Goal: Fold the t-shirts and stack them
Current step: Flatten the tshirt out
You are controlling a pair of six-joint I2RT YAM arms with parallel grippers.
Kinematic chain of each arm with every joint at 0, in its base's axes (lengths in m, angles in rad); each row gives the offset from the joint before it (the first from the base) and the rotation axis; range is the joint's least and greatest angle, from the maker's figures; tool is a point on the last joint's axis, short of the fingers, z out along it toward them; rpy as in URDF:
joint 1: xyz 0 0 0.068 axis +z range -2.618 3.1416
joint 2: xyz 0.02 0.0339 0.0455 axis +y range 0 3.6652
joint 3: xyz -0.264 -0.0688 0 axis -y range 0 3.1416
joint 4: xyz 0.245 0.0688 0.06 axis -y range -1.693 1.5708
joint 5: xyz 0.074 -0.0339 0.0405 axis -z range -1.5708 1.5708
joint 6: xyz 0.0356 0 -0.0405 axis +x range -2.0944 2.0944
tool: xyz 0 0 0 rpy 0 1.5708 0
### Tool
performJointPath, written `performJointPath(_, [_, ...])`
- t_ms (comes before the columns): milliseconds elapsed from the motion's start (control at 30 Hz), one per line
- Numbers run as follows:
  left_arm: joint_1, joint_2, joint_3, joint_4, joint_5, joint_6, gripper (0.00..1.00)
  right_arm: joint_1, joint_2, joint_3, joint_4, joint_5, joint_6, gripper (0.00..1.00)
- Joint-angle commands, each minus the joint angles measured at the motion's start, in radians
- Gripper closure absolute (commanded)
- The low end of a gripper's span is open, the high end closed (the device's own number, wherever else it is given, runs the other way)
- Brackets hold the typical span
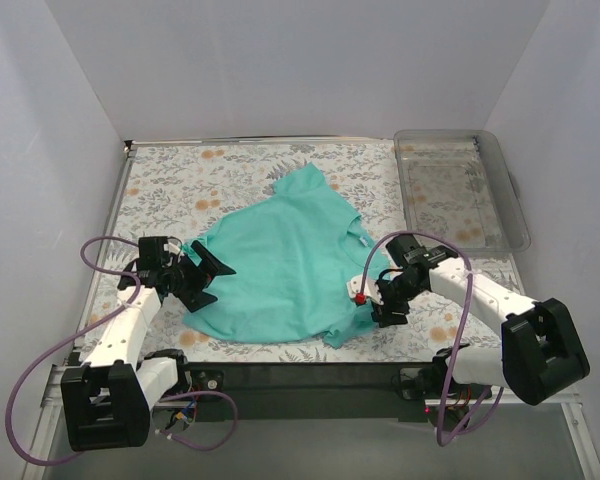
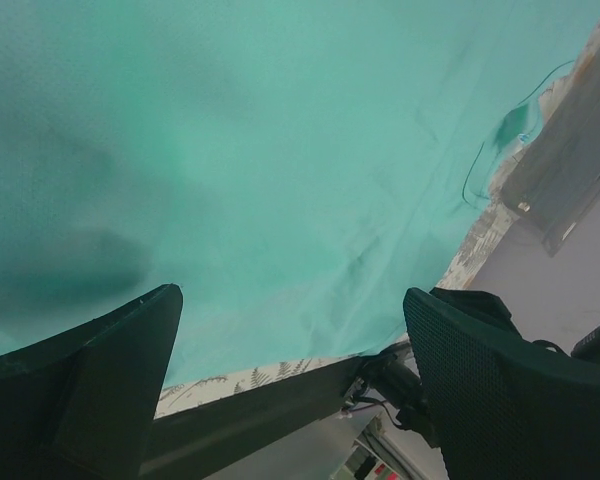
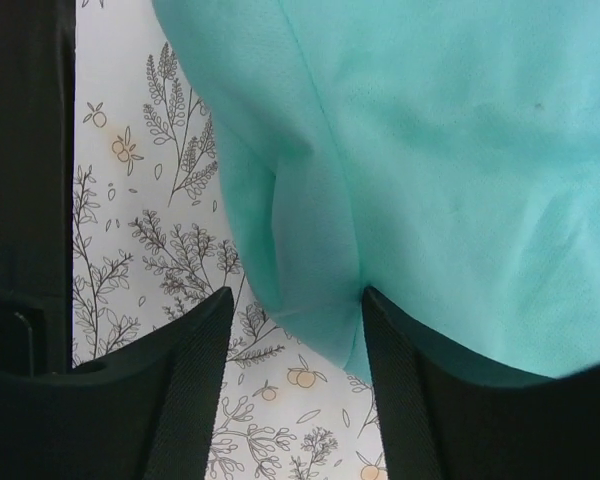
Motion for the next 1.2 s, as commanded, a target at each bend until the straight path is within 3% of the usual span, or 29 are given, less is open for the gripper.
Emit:
performJointPath(0, [0.000,-0.030,-0.011,-0.037,0.006,-0.015,0.15,0.037,-0.019,-0.025,0.122,0.012,0.048,0.50])
performJointPath(67, [0.000,-0.039,-0.008,-0.042,-0.009,-0.014,0.15,0.065,-0.020,-0.051,0.148,0.033,0.066,0.58])
performJointPath(100, [0.000,-0.038,-0.005,-0.049,-0.017,-0.011,0.15,0.071,-0.023,-0.062,0.160,0.041,0.075,0.69])
performJointPath(200, [0.000,-0.033,0.024,-0.075,-0.045,0.008,0.15,0.076,-0.049,-0.087,0.150,0.066,0.059,0.87])
performJointPath(367, [0.000,-0.036,0.082,-0.105,-0.115,0.037,0.15,0.074,-0.273,-0.113,-0.151,0.186,-0.234,0.90])
performJointPath(500, [0.000,-0.001,0.109,-0.086,-0.135,0.052,0.15,0.073,-0.407,-0.100,-0.293,0.214,-0.314,0.96])
performJointPath(567, [0.001,0.014,0.119,-0.077,-0.135,0.061,0.15,0.071,-0.421,-0.082,-0.298,0.185,-0.291,0.94])
performJointPath(600, [0.000,0.027,0.121,-0.057,-0.144,0.066,0.15,0.071,-0.419,-0.081,-0.277,0.175,-0.258,0.72])
performJointPath(633, [-0.002,0.030,0.121,-0.045,-0.156,0.069,0.14,0.071,-0.402,-0.076,-0.254,0.167,-0.227,0.62])
performJointPath(767, [0.000,0.063,0.159,0.030,-0.239,0.093,0.14,-0.009,-0.335,0.034,0.011,0.126,0.043,0.54])
performJointPath(867, [0.000,0.091,0.191,0.099,-0.276,0.138,0.14,-0.098,-0.211,0.216,0.174,0.037,0.271,0.39])
performJointPath(1000, [0.000,0.178,0.247,0.161,-0.347,0.208,0.12,-0.125,0.033,0.412,0.390,0.033,0.628,0.36])
performJointPath(1033, [0.000,0.195,0.254,0.171,-0.356,0.224,0.12,-0.128,0.156,0.465,0.421,0.040,0.738,0.36])
performJointPath(1167, [0.000,0.318,0.294,0.224,-0.352,0.261,0.12,-0.153,0.455,0.723,0.420,0.073,0.880,0.36])
